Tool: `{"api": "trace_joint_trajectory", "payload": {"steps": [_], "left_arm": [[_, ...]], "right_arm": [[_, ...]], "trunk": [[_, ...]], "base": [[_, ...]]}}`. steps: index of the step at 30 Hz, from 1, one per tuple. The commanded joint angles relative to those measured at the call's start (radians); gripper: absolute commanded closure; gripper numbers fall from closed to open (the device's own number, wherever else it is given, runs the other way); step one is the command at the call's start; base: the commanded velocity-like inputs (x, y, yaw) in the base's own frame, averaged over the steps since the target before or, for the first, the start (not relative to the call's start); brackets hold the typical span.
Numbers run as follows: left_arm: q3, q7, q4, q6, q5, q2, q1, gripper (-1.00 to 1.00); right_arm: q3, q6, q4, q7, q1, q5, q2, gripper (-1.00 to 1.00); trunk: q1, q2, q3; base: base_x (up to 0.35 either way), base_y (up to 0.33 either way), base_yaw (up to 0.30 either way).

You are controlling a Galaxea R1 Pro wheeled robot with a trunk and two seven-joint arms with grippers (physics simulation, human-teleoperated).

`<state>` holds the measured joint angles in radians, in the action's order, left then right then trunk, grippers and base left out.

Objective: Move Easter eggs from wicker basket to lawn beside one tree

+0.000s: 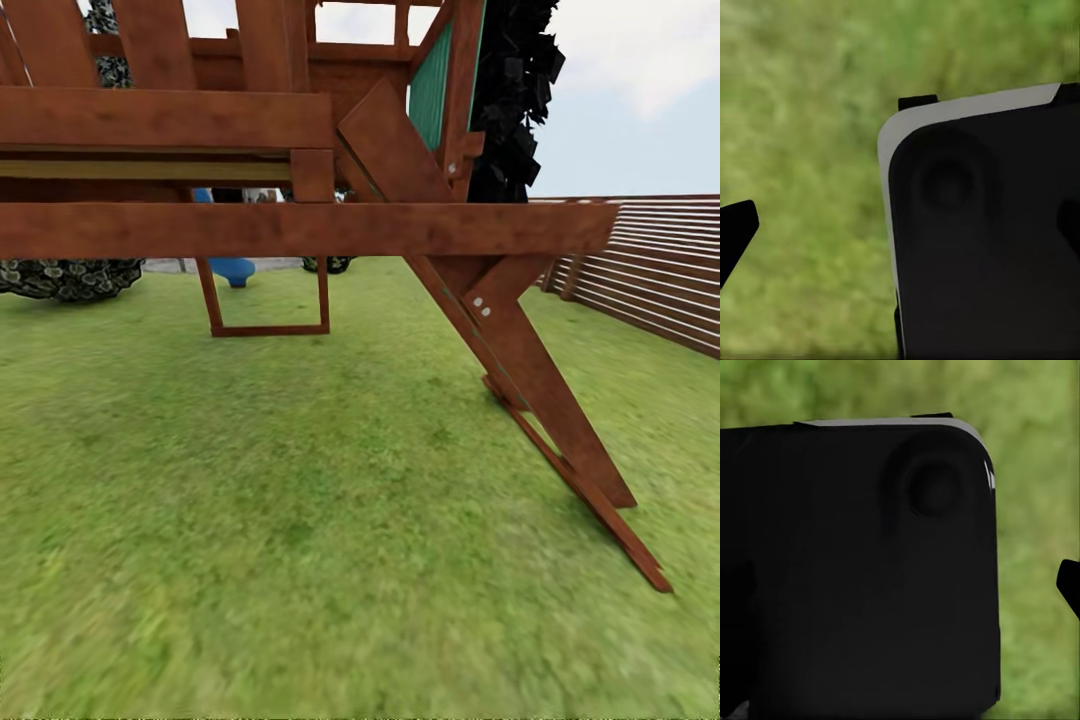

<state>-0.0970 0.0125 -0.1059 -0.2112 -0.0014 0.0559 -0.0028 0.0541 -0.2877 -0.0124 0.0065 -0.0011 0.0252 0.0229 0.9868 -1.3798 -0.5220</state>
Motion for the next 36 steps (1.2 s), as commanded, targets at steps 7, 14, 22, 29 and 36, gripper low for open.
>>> {"api": "trace_joint_trajectory", "payload": {"steps": [7,14,22,29,36], "left_arm": [[-0.006,0.001,0.0,-0.002,0.0,0.001,0.0,-1.0],[-0.004,0.001,-0.002,0.008,0.0,0.001,-0.033,-1.0],[-0.001,0.004,-0.057,0.22,0.001,-0.009,-0.229,-1.0],[-0.009,0.004,-0.094,0.244,0.003,-0.008,-0.261,-1.0],[-0.011,0.003,-0.092,0.226,0.004,0.0,-0.263,-1.0]], "right_arm": [[-0.003,-0.005,0.0,0.008,0.0,-0.008,0.0,-1.0],[0.024,0.006,0.017,0.003,-0.01,0.031,-0.005,-1.0],[0.04,0.282,0.121,-0.052,-0.186,0.124,0.004,-1.0],[0.04,0.242,0.167,-0.113,-0.208,0.132,0.035,-1.0],[0.038,0.217,0.168,-0.116,-0.209,0.132,0.038,-1.0]], "trunk": [[-0.027,0.049,0.016],[-0.054,0.098,0.038],[-0.084,0.154,0.063],[-0.111,0.203,0.085],[-0.138,0.252,0.106]], "base": [[0.0,0.0,0.0],[0.0,0.0,0.0],[0.0,0.0,0.0],[0.0,0.0,0.0],[0.0,0.0,-0.051]]}}
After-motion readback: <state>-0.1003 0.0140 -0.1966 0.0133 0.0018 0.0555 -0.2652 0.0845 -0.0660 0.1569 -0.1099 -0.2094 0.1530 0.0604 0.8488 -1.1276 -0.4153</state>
